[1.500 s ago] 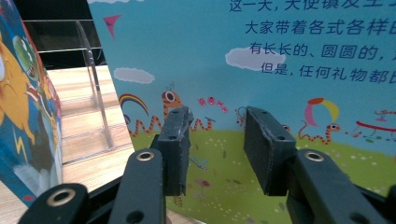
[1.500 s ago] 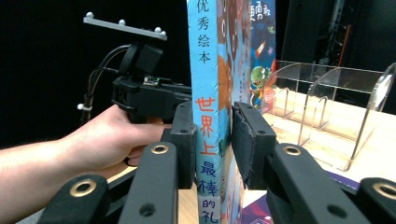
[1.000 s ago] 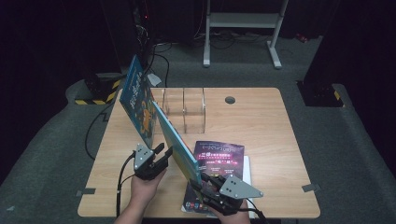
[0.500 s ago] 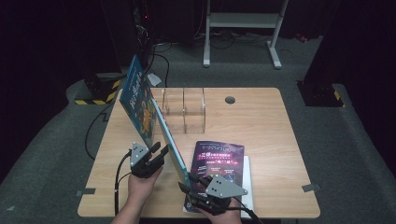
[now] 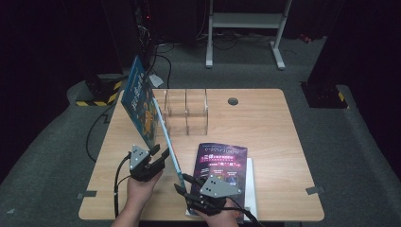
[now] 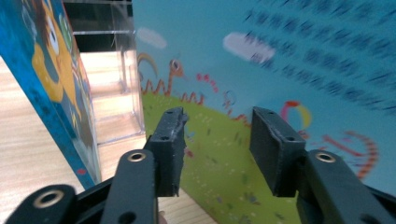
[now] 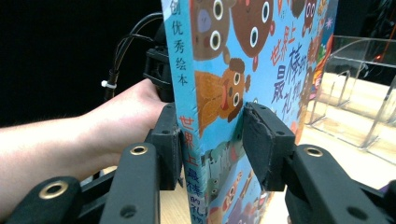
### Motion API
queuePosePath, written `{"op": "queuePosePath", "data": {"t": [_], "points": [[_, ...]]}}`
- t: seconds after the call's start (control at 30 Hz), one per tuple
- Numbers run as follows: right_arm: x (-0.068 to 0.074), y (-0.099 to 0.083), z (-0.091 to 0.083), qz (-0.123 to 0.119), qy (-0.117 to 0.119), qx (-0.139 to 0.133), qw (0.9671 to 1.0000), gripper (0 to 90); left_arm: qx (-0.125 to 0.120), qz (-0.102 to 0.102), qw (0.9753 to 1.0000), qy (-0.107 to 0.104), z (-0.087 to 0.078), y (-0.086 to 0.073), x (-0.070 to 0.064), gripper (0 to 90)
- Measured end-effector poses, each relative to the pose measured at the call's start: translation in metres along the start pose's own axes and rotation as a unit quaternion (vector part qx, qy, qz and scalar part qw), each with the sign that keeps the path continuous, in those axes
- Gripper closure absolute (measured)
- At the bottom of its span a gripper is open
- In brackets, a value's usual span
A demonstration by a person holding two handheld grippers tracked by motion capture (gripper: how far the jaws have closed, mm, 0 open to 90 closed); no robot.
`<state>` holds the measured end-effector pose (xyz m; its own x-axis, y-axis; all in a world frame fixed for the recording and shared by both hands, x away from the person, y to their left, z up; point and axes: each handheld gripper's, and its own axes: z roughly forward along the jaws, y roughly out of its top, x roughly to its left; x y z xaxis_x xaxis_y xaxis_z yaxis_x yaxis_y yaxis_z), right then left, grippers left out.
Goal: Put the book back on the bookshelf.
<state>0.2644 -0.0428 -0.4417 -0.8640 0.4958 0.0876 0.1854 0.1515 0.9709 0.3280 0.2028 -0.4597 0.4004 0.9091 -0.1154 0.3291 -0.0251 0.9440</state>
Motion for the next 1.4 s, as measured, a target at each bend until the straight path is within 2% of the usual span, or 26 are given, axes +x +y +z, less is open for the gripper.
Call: {"op": "queuePosePath", "data": {"t": [0.17, 0.2, 0.3, 0.43, 0.6, 0.73, 0.87, 0.97, 1.0, 1.03, 1.17, 1.4], "points": [[0.000, 0.000, -0.002, -0.001, -0.004, -0.005, 1.0000, 59.0, -0.018, 0.015, 0.9997, -0.004, -0.011, 0.007, -0.009, 47.6], [0.001, 0.000, -0.002, -0.006, -0.008, -0.006, 0.9999, 59.3, -0.028, 0.024, 0.9993, -0.001, -0.018, 0.008, -0.016, 47.0], [0.002, -0.001, -0.002, -0.010, -0.010, -0.005, 0.9999, 59.6, -0.035, 0.034, 0.9988, 0.005, -0.028, 0.010, -0.022, 44.0], [0.002, -0.001, -0.002, -0.009, -0.011, -0.005, 0.9999, 59.6, -0.042, 0.034, 0.9985, 0.006, -0.036, 0.011, -0.026, 42.5], [0.003, -0.001, -0.001, -0.011, -0.011, -0.007, 0.9999, 59.5, -0.062, 0.036, 0.9974, -0.003, -0.055, 0.021, -0.034, 39.9], [0.003, -0.002, -0.001, -0.008, -0.009, -0.007, 0.9999, 59.3, -0.073, 0.039, 0.9966, 0.001, -0.066, 0.028, -0.041, 36.9], [0.003, -0.003, 0.000, -0.008, -0.010, -0.008, 0.9999, 59.1, -0.076, 0.037, 0.9964, -0.001, -0.075, 0.034, -0.048, 33.7], [0.003, -0.003, 0.000, -0.006, -0.010, -0.006, 0.9999, 59.1, -0.084, 0.019, 0.9961, -0.018, -0.083, 0.040, -0.051, 31.2], [0.003, -0.003, 0.000, -0.006, -0.010, -0.006, 0.9999, 59.1, -0.084, 0.019, 0.9961, -0.018, -0.083, 0.040, -0.051, 30.0], [0.002, -0.003, 0.000, -0.005, -0.011, -0.006, 0.9999, 59.1, -0.089, 0.016, 0.9956, -0.021, -0.086, 0.042, -0.053, 30.0], [0.003, -0.003, 0.000, -0.004, -0.012, -0.003, 0.9999, 59.0, -0.110, 0.033, 0.9931, -0.024, -0.100, 0.051, -0.065, 25.5], [0.003, -0.004, 0.000, -0.004, -0.012, -0.003, 0.9999, 59.0, -0.134, 0.040, 0.9894, -0.039, -0.114, 0.059, -0.077, 22.7]]}}
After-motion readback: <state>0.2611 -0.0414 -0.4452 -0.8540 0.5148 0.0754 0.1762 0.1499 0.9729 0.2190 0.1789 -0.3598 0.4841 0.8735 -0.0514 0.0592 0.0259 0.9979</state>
